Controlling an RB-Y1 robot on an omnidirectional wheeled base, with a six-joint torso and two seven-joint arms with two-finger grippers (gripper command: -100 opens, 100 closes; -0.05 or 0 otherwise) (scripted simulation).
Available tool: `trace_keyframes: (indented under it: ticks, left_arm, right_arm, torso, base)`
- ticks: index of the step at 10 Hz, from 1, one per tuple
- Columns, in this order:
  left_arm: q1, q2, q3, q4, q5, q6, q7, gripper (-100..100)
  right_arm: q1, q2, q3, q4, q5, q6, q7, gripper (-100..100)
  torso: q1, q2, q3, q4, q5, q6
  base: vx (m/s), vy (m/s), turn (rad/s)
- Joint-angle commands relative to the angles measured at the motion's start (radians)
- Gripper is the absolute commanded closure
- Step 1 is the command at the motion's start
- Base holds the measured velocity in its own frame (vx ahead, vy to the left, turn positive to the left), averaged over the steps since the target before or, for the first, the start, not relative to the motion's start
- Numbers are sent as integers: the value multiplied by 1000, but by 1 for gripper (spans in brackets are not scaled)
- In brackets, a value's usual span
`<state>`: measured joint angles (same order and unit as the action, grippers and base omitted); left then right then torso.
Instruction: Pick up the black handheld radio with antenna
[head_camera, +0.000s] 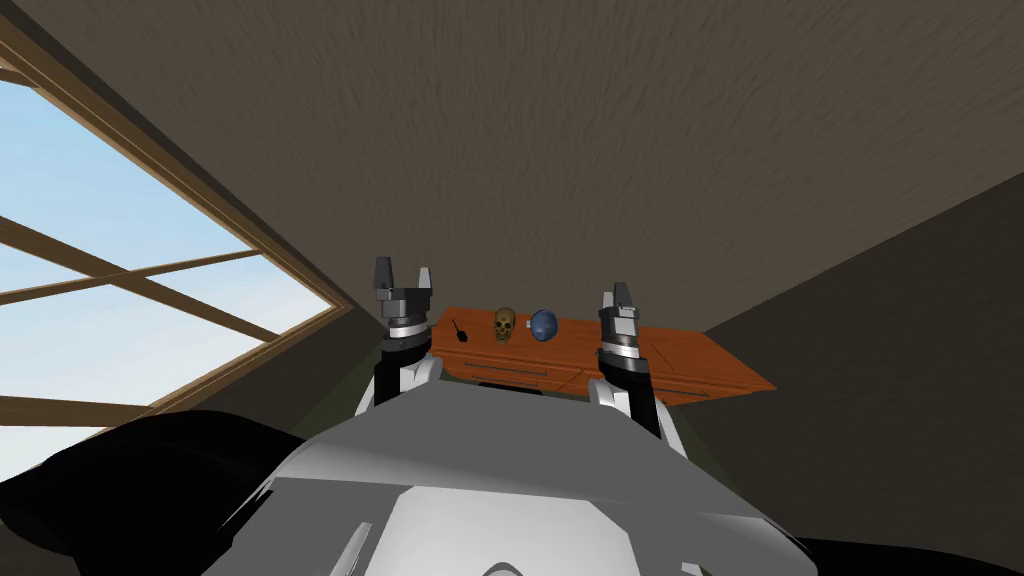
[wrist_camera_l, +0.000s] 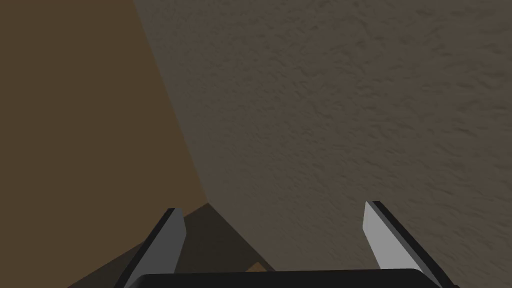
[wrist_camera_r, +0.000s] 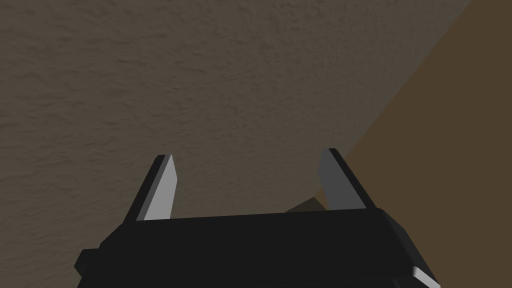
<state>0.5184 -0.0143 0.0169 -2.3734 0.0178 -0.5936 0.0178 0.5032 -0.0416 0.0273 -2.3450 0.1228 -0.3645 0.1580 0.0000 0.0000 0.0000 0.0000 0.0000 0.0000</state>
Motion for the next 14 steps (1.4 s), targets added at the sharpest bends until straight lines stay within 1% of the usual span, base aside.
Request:
trace_keyframes:
  ticks: [1,2,3,6,9,12,13,14]
  left_arm:
    - [-7,31,3,17,13,13,7,-100]
    - [-11,47,5,28,21,21,12,-100]
    - [-23,78,10,59,43,44,24,-100]
    - [-46,117,20,122,86,92,51,-100]
    - [-77,145,30,203,140,156,88,-100]
    - [-115,165,41,294,199,233,135,-100]
    - [-115,165,41,298,199,233,135,-100]
    - [-129,171,44,332,220,261,152,-100]
  right_arm:
    - [0,0,0,0,0,0,0,0]
    - [0,0,0,0,0,0,0,0]
    - [0,0,0,0,0,0,0,0]
    - [0,0,0,0,0,0,0,0]
    - [0,0,0,0,0,0,0,0]
    - [0,0,0,0,0,0,0,0]
    - [0,0,0,0,0,0,0,0]
    - [0,0,0,0,0,0,0,0]
  torso:
    - [0,0,0,0,0,0]
    - [1,1,0,0,0,0]
    - [2,2,1,0,0,0]
    - [3,5,3,1,1,0]
    - [3,5,3,1,1,0]
    - [3,4,3,1,1,0]
    - [3,4,3,1,1,0]
    - [3,3,2,1,1,0]
  base:
    - [-21,13,-4]
    - [-35,21,-9]
    - [-59,39,-9]
    - [-75,34,-10]
    - [-85,36,-9]
    - [-69,37,-6]
    - [-48,37,-1]
    - [-42,28,-5]
